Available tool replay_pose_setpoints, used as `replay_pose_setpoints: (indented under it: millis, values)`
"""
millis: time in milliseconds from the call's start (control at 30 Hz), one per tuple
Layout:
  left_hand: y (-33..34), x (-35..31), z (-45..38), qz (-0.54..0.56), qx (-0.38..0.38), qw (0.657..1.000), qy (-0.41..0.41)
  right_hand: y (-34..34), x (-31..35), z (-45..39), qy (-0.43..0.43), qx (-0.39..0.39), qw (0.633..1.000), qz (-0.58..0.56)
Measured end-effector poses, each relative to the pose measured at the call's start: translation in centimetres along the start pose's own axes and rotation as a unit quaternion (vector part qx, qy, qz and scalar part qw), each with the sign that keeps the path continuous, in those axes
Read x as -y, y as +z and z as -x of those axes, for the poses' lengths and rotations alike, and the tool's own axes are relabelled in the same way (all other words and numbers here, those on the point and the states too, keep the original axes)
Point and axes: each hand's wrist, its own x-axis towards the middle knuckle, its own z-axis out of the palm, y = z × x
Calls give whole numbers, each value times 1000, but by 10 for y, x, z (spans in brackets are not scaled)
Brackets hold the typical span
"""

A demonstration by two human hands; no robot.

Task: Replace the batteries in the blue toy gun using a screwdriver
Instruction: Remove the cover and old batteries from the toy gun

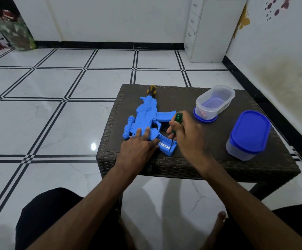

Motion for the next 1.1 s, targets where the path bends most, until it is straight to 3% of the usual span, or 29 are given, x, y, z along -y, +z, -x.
replay_pose_setpoints:
  millis: [267,400,500,633,1100]
  values:
    - [1,0,0,0,-2,1000,-1,-14,-7,-11,-12,105,994,34]
    - [2,0,0,-5,0,1000,1,-12,3,-15,-57,144,980,124]
    - [2,0,0,1,1,1000,1,-12,-6,-13,-26,120,991,56]
    - [2,-1,0,1,1,1000,-5,-12,-21,0,29,34,996,-74]
    - [0,-2,0,-9,9,1000,-4,-13,-19,18,100,-66,963,-240]
